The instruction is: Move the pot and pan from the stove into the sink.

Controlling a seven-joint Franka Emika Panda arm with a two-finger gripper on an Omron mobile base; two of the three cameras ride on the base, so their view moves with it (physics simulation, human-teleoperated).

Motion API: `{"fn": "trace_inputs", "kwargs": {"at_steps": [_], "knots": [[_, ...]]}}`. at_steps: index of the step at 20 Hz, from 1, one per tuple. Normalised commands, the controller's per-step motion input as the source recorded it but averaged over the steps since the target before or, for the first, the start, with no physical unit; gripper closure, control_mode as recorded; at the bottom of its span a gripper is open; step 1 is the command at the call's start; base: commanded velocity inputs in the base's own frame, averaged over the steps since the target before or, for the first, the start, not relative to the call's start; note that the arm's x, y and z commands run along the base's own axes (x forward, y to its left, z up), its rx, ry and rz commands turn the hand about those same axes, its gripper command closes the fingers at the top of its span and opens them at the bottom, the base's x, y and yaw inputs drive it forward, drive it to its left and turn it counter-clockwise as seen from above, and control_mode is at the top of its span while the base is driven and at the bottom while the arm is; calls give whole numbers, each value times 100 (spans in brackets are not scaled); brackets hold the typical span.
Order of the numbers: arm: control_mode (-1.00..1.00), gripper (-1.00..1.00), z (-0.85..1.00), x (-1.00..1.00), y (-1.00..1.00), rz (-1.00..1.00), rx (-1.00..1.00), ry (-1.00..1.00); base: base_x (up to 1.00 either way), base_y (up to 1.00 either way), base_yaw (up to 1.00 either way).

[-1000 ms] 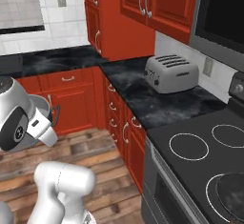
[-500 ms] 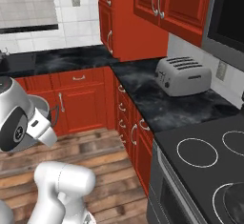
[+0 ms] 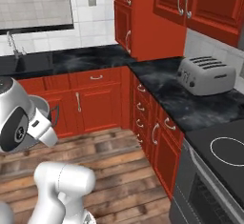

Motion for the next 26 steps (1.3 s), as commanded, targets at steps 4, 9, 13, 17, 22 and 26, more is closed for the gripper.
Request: {"fn": "trace_inputs", "kwargs": {"at_steps": [4, 9, 13, 17, 22, 26], "knots": [[100, 100, 0, 0, 0, 0, 0, 0, 0, 81, 0], [100, 100, 0, 0, 0, 0, 0, 0, 0, 68, 2], [100, 100, 0, 0, 0, 0, 0, 0, 0, 47, 5], [100, 100, 0, 0, 0, 0, 0, 0, 0, 0, 0], [100, 100, 0, 0, 0, 0, 0, 0, 0, -5, 12], [100, 100, 0, 0, 0, 0, 0, 0, 0, -5, 24]]}}
